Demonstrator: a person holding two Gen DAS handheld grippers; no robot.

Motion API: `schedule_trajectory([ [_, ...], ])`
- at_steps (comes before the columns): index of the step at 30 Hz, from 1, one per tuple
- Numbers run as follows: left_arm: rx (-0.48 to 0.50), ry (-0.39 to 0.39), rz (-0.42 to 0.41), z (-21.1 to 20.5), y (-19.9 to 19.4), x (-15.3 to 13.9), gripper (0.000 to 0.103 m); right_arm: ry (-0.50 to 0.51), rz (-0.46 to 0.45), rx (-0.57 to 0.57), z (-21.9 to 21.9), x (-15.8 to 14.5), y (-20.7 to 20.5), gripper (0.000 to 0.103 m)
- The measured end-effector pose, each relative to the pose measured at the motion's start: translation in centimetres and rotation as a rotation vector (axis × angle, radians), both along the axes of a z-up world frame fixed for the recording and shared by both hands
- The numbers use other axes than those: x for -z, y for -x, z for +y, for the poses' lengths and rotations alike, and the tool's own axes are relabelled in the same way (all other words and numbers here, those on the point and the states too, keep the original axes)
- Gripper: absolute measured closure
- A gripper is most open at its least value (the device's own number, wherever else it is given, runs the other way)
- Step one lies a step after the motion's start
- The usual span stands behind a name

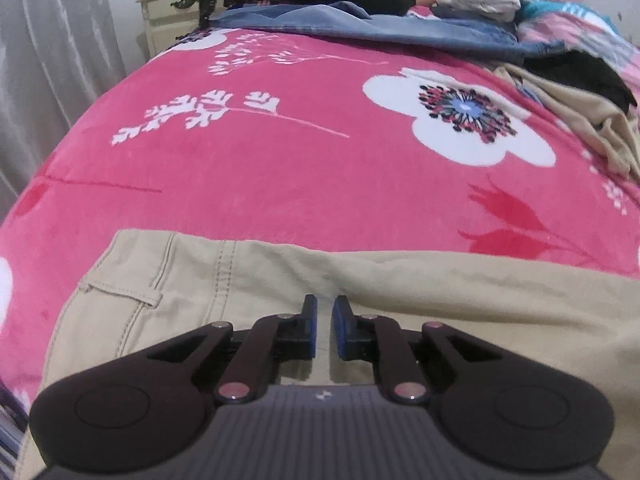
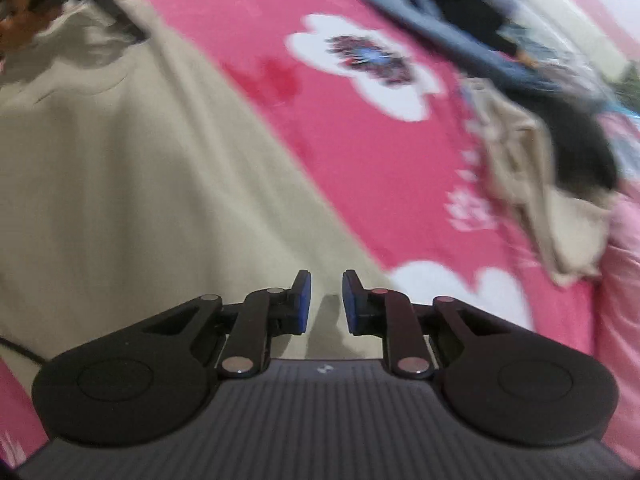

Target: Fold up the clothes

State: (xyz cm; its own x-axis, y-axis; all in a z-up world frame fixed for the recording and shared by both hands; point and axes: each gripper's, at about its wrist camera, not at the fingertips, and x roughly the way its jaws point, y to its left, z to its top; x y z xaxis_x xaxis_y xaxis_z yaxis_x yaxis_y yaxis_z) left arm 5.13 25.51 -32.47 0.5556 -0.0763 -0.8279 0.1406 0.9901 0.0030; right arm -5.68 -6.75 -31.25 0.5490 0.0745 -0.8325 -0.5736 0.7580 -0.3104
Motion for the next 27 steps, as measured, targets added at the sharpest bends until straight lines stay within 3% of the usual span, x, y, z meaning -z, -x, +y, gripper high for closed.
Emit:
schedule_trajectory([
  [1, 0.007, -0.011, 0.000, -0.1, 0.0, 0.0, 0.091, 0.028, -0.011, 0.025, -1.4, 0.9, -0.3, 0.088],
  [3, 0.020, -0.031, -0.003, -0.4, 0.1, 0.0, 0.091, -0.009, -0.006, 0.178, -5.7, 0.5, -1.4, 0.088],
  [7, 0.030, -0.066, -0.007, -0.9, 0.3, -0.1, 0.091, -0.074, -0.045, 0.430, -12.9, -3.7, -0.2, 0.087],
  [8, 0.025, -0.073, -0.004, -1.0, 0.3, -0.2, 0.091, -0.122, -0.037, 0.467, -14.6, -4.9, 0.9, 0.087],
  [11, -0.008, -0.094, -0.001, -1.4, 0.5, -1.3, 0.075, -0.151, -0.024, 0.507, -17.2, -7.4, 4.6, 0.086],
  [16, -0.058, -0.038, -0.027, -2.6, 2.2, -5.1, 0.075, -0.218, 0.022, 0.653, -21.0, -8.4, 7.5, 0.083],
  [21, 0.062, 0.057, 0.003, -9.2, 4.4, -6.7, 0.070, -0.336, 0.073, 0.856, -25.2, -8.4, 8.8, 0.077],
  [27, 0.303, 0.183, 0.104, -20.6, 7.8, -5.1, 0.070, -0.365, 0.079, 0.873, -27.1, -8.3, 10.5, 0.076],
])
